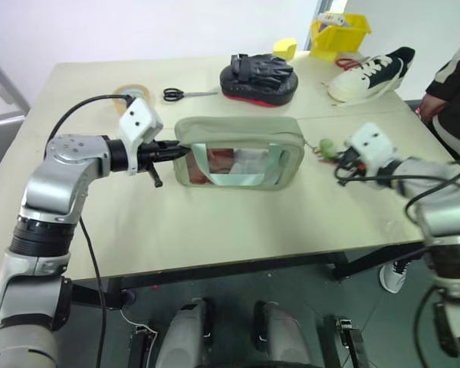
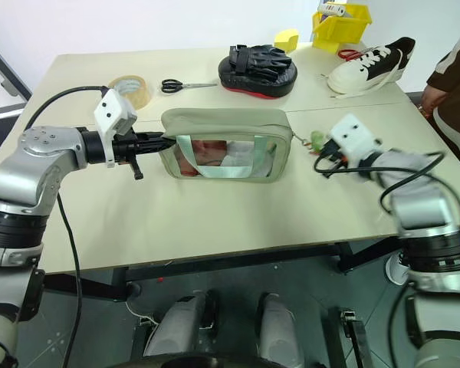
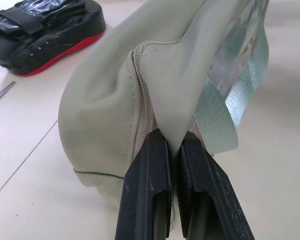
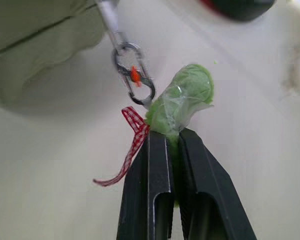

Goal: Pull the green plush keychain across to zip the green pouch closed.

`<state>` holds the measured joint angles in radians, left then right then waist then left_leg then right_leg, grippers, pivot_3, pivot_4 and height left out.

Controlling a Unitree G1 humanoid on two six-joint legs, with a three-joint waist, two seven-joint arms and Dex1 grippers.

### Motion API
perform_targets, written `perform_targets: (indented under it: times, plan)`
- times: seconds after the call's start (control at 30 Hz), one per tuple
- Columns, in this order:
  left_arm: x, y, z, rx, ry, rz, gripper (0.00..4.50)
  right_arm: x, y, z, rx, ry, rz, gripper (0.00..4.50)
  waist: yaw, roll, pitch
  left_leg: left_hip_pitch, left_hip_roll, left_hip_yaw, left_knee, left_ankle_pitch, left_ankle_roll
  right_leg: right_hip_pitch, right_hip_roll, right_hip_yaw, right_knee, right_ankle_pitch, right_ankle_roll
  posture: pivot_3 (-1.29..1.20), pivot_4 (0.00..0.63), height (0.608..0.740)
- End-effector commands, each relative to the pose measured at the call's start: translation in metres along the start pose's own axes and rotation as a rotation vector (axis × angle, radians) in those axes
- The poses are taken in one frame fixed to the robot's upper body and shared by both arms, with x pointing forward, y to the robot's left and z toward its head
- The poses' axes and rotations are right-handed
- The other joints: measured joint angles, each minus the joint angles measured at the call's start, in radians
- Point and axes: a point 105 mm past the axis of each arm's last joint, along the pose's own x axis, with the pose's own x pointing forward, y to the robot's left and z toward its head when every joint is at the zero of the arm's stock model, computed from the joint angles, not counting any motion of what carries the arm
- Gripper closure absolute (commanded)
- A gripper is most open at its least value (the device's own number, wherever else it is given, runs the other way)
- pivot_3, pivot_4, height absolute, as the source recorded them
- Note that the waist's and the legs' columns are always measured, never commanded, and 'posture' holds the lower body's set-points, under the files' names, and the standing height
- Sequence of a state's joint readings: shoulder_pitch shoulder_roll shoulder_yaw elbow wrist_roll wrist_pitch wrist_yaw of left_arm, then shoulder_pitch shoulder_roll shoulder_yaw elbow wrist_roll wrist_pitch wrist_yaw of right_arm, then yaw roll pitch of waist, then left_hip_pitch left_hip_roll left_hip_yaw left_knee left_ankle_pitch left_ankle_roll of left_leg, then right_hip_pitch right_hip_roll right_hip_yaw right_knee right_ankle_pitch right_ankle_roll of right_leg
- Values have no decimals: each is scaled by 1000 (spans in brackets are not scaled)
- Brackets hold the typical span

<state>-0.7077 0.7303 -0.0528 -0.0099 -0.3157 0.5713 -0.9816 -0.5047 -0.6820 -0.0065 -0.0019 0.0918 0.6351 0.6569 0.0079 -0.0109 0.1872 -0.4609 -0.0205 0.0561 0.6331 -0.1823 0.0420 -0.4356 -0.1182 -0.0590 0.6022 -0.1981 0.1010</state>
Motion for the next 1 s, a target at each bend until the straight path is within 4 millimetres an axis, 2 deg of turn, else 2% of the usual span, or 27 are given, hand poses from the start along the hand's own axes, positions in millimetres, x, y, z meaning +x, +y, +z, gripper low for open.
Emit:
perform_targets:
  times: [0.03, 0.2, 0.27, 0.37, 0.4, 0.47, 0.5, 0.63, 0.7, 0.73, 0.8, 0.9, 1.0]
  plan:
    - [-3, 3, 0, 6, 9, 15, 4500, 11, 23, 5, 49, -52, 16, 4473, 1, 0, 0, 0, 0, 0, 0, 0, 0, 0, 0, 0, 0, 0, 0, 0, 150, 740]
    - [-4, 1, -3, 1, 14, 21, 4500, 23, 51, -7, 102, -35, 75, 4473, 1, 0, 0, 0, 0, 0, 0, 0, 0, 1, 2, 0, 0, 0, 0, 0, 150, 740]
    - [-3, 1, -4, -3, 14, 22, 4500, 25, 51, -12, 105, -22, 77, 4473, 1, 0, 0, 1, 0, 0, 0, 0, 0, 1, 2, 0, 0, 0, 0, 0, 150, 740]
    - [-2, 0, -3, -7, 9, 23, 4500, 20, 40, -12, 95, -15, 64, 4473, 1, 0, 0, 1, 0, 0, 0, 0, 0, 2, 2, 0, 0, 0, 0, 0, 150, 740]
    - [-2, 0, -3, -8, 5, 24, 4500, 17, 33, -7, 108, -27, 62, 4148, 1, 0, 0, 1, 0, 0, 0, 0, 0, 2, 2, 0, 0, 0, 0, 0, 150, 740]
    - [-2, 1, -2, -5, -5, 27, 3738, 8, 22, 5, 105, -49, 74, 3548, 1, 0, 0, 1, 0, 0, 0, 0, 0, 2, 2, 0, 0, 0, 0, 0, 150, 740]
    - [-2, 1, -2, -6, -8, 24, 3415, 3, 16, 11, 83, -55, 73, 3068, 1, 0, 0, 1, 0, 0, 0, 0, 0, 2, 2, 0, 0, 0, 0, 0, 150, 740]
    - [-5, 6, 3, -5, -19, 23, 1448, -23, -9, 39, -49, -74, 75, 867, 5, 1, 1, 0, 0, 0, 0, 0, 0, 0, 2, 0, 0, 0, 0, 0, 150, 740]
    - [-10, 12, 7, -3, -22, 30, 492, -38, -18, 54, -99, -86, 85, 5, 5, 1, 1, -1, 0, 0, 1, 0, 0, 0, 1, 0, 0, 0, 0, 0, 150, 740]
    - [-13, 16, 9, -3, -24, 34, 52, -45, -21, 61, -117, -96, 96, 0, 5, 1, 1, -1, 0, 0, 1, 0, 0, 0, 1, -1, 0, 0, 0, 0, 150, 740]
    - [-22, 25, 17, -11, -40, 37, 52, -63, -19, 80, -140, -134, 166, 0, 4, 1, 1, -1, 0, 0, 0, 0, 0, 0, 1, -1, -1, 0, 0, 0, 150, 740]
    - [-39, 40, 27, -4, -27, 46, 52, -84, -4, 112, -147, -231, 283, 0, 0, 0, 1, -1, 0, 0, 0, 0, 0, -1, 1, -1, -2, 0, 0, 0, 150, 740]
    - [-52, 50, 29, 15, 6, 52, 52, -96, 11, 130, -129, -282, 369, 0, -2, 0, 1, -1, 1, 0, 0, 0, 0, -1, 1, -1, -2, 0, 0, 0, 150, 740]
